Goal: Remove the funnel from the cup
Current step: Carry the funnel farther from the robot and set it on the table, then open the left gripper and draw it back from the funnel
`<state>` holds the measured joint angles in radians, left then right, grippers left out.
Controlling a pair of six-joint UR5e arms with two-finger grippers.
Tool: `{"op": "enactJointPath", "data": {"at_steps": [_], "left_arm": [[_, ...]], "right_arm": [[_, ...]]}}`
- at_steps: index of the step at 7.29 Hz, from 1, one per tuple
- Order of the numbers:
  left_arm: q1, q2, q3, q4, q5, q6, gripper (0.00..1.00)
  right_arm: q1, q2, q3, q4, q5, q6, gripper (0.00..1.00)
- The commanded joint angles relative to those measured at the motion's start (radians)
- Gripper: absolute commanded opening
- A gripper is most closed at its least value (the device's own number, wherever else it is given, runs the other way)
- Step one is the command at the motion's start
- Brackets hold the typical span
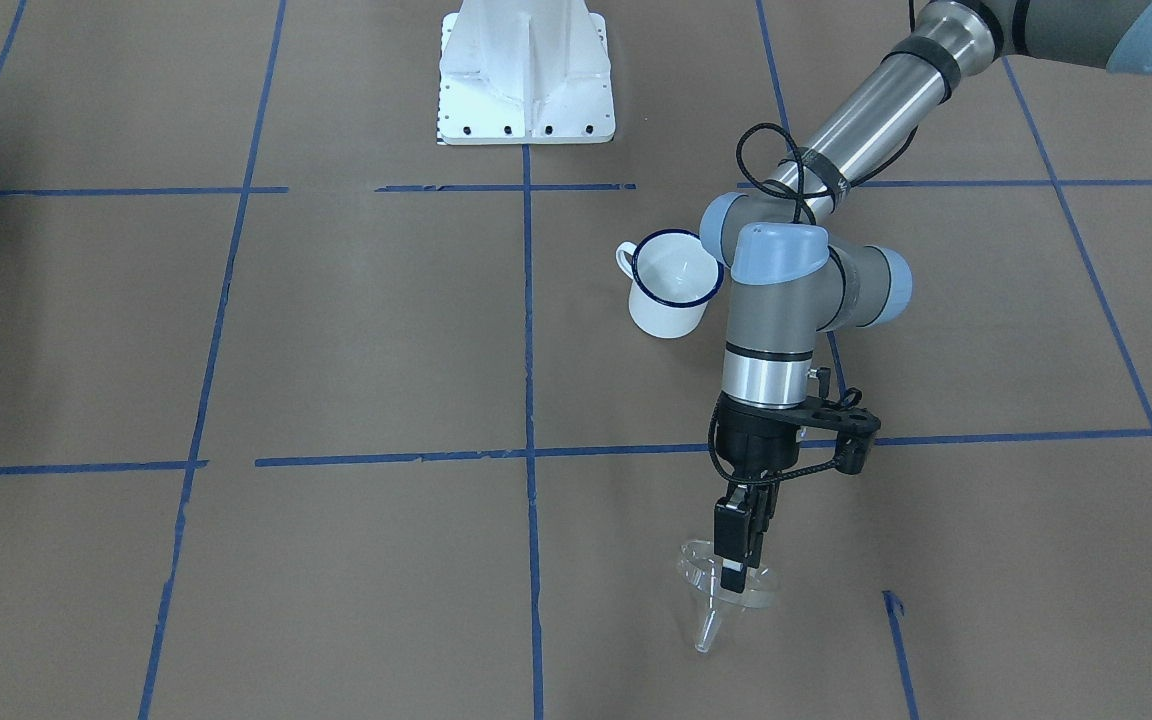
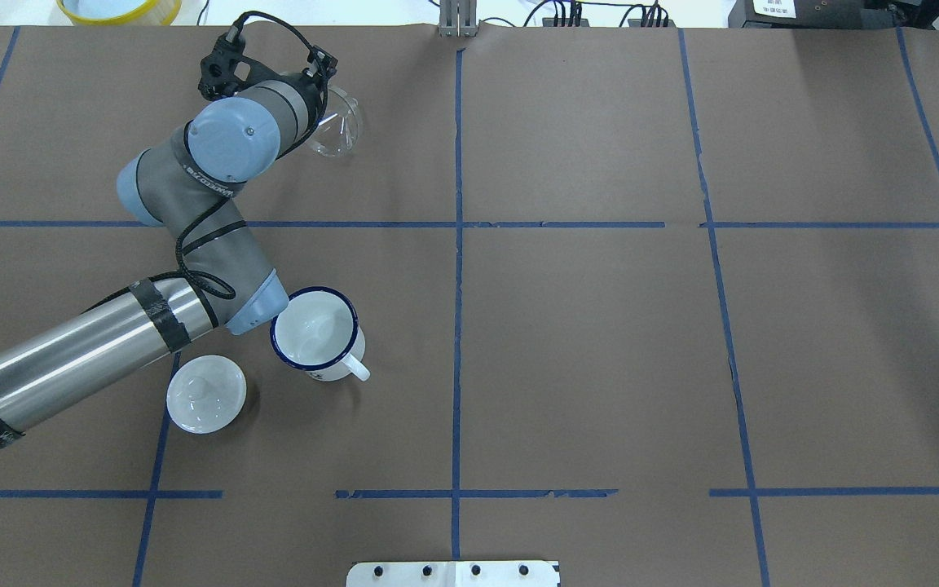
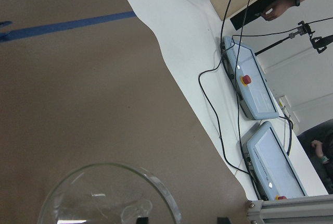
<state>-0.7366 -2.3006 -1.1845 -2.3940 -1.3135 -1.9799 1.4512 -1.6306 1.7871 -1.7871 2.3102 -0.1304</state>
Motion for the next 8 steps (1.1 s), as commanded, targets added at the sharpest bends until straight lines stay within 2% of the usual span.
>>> {"op": "enactJointPath", "data": {"at_steps": [1, 2, 3, 5, 6, 8], "left_arm": [[-0.013, 0.083, -0.187, 0.089, -0.127, 0.207, 0.77], [-0.026, 0.157, -0.349, 0.192, -0.244, 0.324, 0.82], [-0.039, 0.226, -0.523, 0.308, -0.319, 0.449, 1.00], [-0.055, 0.324, -0.785, 0.551, -0.444, 0.632, 1.00], [-0.061, 0.414, -0.876, 0.590, -0.458, 0.723, 1.00], [-0.063, 0.612, -1.001, 0.590, -0.568, 0.855, 1.00]], "right_arm": [[0.000, 0.000, 0.000, 0.000, 0.000, 0.000, 1.00], [0.000, 0.002, 0.000, 0.000, 0.000, 0.000, 1.00], [0.000, 0.000, 0.000, 0.000, 0.000, 0.000, 1.00], [0.000, 0.000, 0.000, 0.000, 0.000, 0.000, 1.00], [0.000, 0.000, 0.000, 0.000, 0.000, 0.000, 1.00], [0.000, 0.000, 0.000, 0.000, 0.000, 0.000, 1.00]]}}
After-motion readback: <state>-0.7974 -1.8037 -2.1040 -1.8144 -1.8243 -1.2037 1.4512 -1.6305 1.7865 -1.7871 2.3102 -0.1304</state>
